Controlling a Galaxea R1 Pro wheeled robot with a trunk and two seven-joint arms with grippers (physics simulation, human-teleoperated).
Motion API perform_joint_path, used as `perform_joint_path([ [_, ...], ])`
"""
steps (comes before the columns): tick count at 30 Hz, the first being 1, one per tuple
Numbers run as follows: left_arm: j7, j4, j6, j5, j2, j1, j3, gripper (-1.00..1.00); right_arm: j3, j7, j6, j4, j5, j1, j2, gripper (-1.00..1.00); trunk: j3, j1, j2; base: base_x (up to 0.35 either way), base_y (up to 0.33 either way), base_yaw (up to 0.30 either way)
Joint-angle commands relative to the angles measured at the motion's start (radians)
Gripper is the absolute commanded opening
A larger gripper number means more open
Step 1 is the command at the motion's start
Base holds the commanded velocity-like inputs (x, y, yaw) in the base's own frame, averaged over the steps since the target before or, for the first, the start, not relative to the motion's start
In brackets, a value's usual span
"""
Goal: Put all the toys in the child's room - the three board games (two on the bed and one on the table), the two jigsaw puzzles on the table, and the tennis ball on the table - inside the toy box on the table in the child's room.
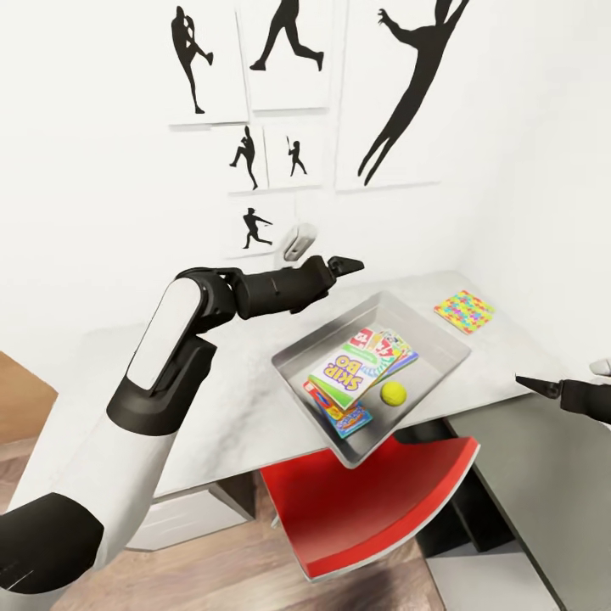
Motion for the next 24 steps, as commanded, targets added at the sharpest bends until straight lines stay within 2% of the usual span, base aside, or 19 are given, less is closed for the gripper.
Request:
perform_joint_path([
  [1,0.011,-0.001,0.000,0.010,0.000,-0.001,0.001,1.00,-0.001,0.010,0.009,-0.001,0.010,-0.001,0.000,1.00,-0.002,0.001,-0.002,0.000,0.082,-0.019],
  [10,0.036,-0.001,0.010,0.013,-0.012,0.009,-0.016,1.00,-0.061,-0.016,0.009,-0.001,0.009,0.009,0.010,1.00,0.000,0.001,-0.002,0.000,0.037,-0.063],
  [15,0.038,-0.001,0.011,0.014,-0.017,0.018,-0.026,1.00,-0.073,-0.022,0.009,-0.001,0.010,0.010,0.012,1.00,0.002,0.001,-0.002,0.000,0.012,-0.181],
  [24,0.038,0.006,0.010,0.012,-0.042,0.057,-0.042,1.00,-0.079,-0.029,0.009,0.010,0.019,0.011,0.018,1.00,0.009,0.001,-0.002,0.000,0.004,-0.229],
])
